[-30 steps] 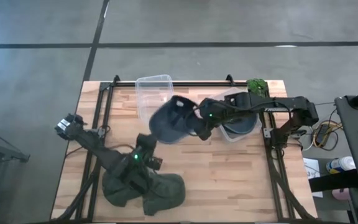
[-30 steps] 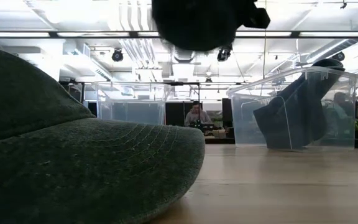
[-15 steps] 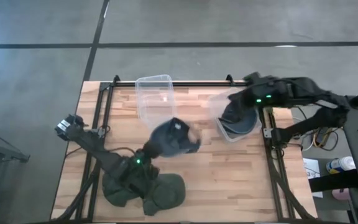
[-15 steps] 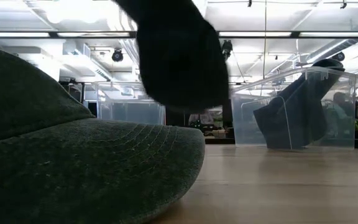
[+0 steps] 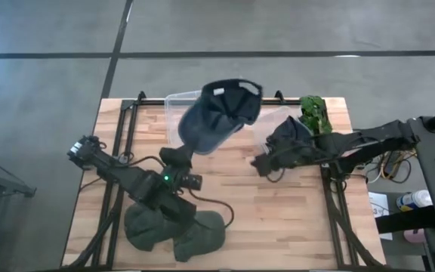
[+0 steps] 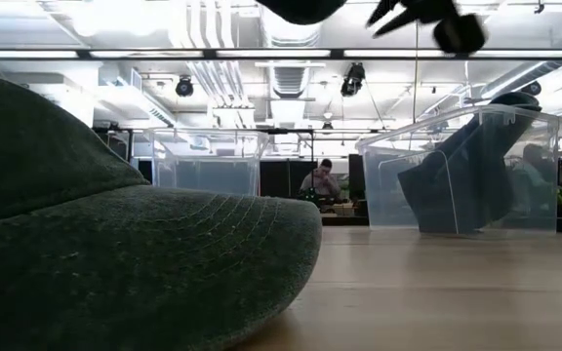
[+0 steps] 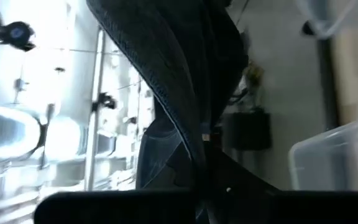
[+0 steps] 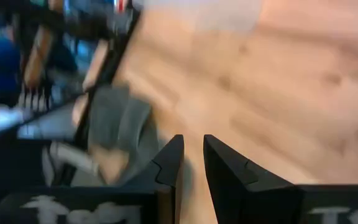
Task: Pick & Place hat
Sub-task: Put the blue cap into the right transparent bin
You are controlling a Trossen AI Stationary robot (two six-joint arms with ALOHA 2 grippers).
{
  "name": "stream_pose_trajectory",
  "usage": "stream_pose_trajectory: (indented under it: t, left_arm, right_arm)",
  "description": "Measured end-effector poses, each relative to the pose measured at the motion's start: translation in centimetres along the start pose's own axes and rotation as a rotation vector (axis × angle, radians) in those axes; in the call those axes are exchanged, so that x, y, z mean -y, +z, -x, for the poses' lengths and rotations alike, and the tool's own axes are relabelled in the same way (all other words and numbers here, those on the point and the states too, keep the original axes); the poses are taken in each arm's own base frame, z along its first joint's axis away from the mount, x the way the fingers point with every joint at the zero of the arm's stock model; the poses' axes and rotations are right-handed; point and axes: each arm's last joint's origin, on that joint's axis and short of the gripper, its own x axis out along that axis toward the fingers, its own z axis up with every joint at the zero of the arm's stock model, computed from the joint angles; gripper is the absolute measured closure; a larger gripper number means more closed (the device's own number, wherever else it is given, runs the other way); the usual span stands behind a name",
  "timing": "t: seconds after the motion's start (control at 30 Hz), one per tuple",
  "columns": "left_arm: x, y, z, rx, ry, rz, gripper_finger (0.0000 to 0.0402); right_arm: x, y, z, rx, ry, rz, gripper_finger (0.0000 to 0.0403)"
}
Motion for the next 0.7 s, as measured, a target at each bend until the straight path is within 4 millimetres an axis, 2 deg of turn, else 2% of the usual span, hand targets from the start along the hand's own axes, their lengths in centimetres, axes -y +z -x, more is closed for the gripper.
stream_pose_trajectory:
  t: [0.1, 0.27, 0.37, 0.5, 0.7]
  left_arm:
    - [0.0, 0.6, 0.7, 0.051, -0.072, 0.019, 0.0394]
    - [1.2, 1.6, 2.4, 0.170, -0.219, 0.022, 0.0394]
    - [2.1, 1.9, 3.3, 0.212, -0.235, -0.052, 0.0393]
    - [3.4, 1.8, 3.9, 0.243, -0.269, -0.134, 0.0393]
    - [4.4, 1.5, 3.8, 0.228, -0.234, -0.232, 0.0393]
  right_arm:
    - [0.0, 1.7, -1.1, 0.135, 0.109, -0.043, 0.0344]
    - [0.0, 4.9, -2.0, 0.168, 0.273, -0.029, 0.0344]
    - [-0.7, 6.5, -0.8, 0.203, 0.268, 0.029, 0.0344]
    - [-1.7, 8.1, 1.6, 0.218, 0.170, 0.115, 0.0345]
    - [-1.6, 8.8, 6.4, 0.154, -0.164, 0.221, 0.0345]
